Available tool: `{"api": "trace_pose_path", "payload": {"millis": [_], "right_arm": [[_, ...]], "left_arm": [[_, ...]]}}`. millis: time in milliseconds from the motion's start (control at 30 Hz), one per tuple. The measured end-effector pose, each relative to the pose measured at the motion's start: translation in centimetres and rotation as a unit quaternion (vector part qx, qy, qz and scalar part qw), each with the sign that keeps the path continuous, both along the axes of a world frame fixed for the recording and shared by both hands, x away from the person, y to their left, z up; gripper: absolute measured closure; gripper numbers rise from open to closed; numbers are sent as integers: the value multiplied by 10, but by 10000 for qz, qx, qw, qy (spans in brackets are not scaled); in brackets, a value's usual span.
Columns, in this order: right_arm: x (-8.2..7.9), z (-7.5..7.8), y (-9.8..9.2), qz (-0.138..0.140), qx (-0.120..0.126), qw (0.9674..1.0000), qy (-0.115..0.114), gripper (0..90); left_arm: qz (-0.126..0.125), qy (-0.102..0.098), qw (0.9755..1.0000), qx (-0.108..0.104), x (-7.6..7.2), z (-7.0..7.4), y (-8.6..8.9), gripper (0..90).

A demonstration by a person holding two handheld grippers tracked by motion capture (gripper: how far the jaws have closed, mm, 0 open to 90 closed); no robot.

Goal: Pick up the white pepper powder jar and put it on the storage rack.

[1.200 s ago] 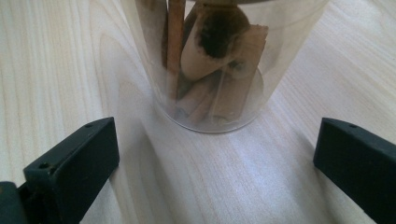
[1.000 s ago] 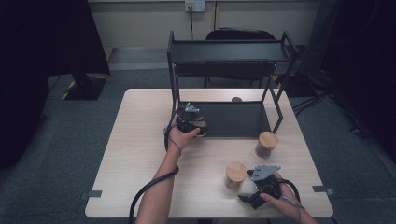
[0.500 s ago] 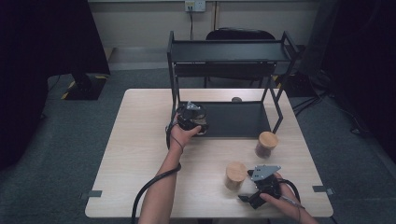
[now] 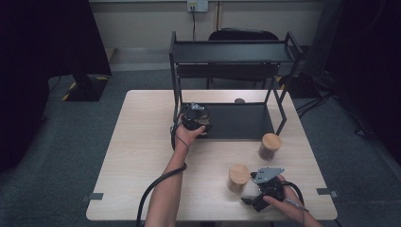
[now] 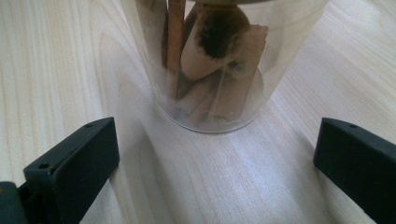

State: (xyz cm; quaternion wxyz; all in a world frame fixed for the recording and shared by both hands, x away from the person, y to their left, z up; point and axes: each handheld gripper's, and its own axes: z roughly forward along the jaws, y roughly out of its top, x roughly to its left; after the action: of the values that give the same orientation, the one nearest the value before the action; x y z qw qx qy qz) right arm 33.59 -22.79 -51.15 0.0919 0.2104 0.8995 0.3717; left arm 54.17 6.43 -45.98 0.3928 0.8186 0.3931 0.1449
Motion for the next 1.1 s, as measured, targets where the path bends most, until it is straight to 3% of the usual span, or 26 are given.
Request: {"api": "trace_pose_path", "payload": {"millis": [800, 1100], "right_arm": [[0, 0, 0, -1, 1, 10000, 2, 0], [0, 0, 0, -1, 2, 10000, 3, 0]], "left_arm": [[185, 19, 9997, 154, 12, -13, -5, 312], [202, -64, 9996, 197, 16, -13, -8, 312]]}}
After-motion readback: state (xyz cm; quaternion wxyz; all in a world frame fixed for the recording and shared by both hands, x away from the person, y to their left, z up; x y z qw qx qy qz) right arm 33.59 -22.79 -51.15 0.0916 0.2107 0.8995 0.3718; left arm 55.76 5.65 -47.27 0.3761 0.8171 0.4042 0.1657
